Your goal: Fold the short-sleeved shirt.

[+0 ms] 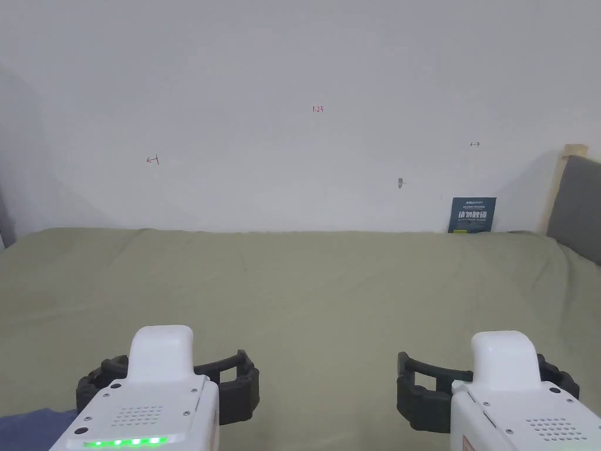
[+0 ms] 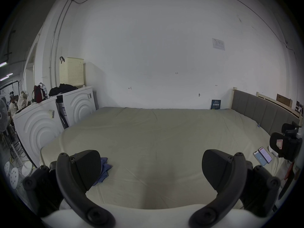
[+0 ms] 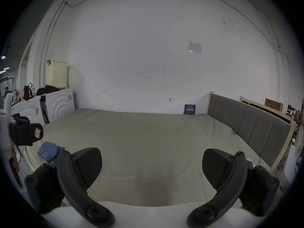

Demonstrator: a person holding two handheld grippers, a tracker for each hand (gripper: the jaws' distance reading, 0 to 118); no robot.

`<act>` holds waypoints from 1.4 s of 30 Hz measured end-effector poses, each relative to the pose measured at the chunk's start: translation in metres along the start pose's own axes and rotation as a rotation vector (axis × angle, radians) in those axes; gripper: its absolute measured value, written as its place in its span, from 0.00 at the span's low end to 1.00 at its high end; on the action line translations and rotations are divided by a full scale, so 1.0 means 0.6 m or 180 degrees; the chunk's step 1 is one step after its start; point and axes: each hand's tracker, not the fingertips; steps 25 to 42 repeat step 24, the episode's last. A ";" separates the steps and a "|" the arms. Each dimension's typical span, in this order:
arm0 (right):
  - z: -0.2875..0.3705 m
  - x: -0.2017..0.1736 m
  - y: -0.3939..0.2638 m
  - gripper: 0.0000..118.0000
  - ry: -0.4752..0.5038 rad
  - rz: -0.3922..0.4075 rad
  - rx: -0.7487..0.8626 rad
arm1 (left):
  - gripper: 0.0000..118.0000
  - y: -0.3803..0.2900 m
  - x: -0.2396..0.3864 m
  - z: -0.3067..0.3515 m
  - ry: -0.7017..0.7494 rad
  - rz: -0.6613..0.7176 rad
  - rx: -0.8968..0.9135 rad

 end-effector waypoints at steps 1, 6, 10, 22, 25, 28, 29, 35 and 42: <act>0.000 0.000 0.000 1.00 0.0004 -0.0008 -0.0005 | 1.00 -0.001 0.002 0.000 -0.0002 -0.0010 0.0001; -0.001 -0.001 0.002 1.00 -0.0009 0.0053 -0.0014 | 1.00 -0.002 0.009 -0.007 0.0030 -0.0131 0.0001; -0.003 -0.002 0.004 1.00 0.0005 0.0031 -0.0011 | 1.00 -0.002 0.010 -0.008 0.0042 -0.0154 0.0006; -0.002 -0.005 0.002 1.00 0.0020 0.0034 -0.0011 | 1.00 0.000 -0.003 -0.005 -0.0030 0.0009 -0.0004; -0.002 -0.006 0.002 1.00 0.0018 0.0029 -0.0005 | 1.00 0.000 -0.003 -0.006 -0.0014 0.0012 0.0003; -0.002 -0.006 0.002 1.00 0.0018 0.0029 -0.0005 | 1.00 0.000 -0.003 -0.006 -0.0014 0.0012 0.0003; -0.002 -0.006 0.002 1.00 0.0018 0.0029 -0.0005 | 1.00 0.000 -0.003 -0.006 -0.0014 0.0012 0.0003; -0.002 -0.006 0.002 1.00 0.0018 0.0029 -0.0005 | 1.00 0.000 -0.003 -0.006 -0.0014 0.0012 0.0003; -0.002 -0.006 0.002 1.00 0.0018 0.0029 -0.0005 | 1.00 0.000 -0.003 -0.006 -0.0014 0.0012 0.0003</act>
